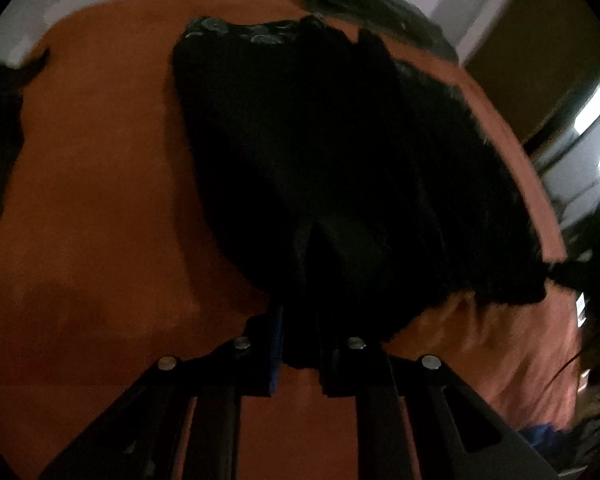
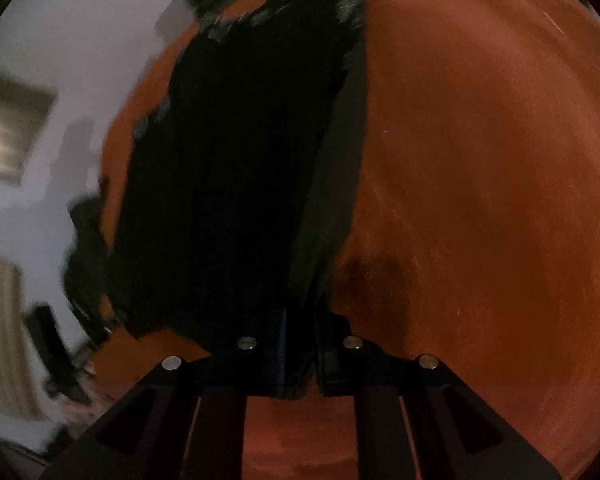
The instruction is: Fold clothes
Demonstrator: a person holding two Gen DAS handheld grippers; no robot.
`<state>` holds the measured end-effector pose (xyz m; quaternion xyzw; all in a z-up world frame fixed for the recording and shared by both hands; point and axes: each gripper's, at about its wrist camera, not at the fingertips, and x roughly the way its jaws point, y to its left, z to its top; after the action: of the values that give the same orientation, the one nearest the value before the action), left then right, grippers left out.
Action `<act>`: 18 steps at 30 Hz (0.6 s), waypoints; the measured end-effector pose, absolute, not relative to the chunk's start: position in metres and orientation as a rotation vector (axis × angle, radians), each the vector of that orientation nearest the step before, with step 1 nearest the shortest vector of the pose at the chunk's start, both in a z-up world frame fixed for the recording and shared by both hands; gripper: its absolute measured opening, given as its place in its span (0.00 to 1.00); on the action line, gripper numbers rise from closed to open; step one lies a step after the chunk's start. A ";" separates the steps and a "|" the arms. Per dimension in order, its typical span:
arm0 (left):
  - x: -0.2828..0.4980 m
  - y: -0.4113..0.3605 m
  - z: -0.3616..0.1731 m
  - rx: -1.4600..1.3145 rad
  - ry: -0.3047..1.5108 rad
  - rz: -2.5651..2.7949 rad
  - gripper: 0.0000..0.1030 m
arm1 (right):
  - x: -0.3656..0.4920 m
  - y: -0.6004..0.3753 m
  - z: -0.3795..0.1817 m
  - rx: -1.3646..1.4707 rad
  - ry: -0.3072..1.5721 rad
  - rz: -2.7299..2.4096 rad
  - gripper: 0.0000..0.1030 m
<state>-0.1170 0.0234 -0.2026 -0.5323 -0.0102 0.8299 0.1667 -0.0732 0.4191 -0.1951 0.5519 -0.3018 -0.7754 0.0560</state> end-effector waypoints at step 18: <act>-0.064 0.065 -0.182 -1.416 -0.191 2.138 0.49 | -0.113 0.424 -0.166 1.678 -0.771 -2.445 0.41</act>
<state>-0.0640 0.0653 -0.1819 -0.5285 -0.0714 0.7978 0.2811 -0.1130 0.4244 -0.1663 0.5472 -0.2514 -0.7974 0.0391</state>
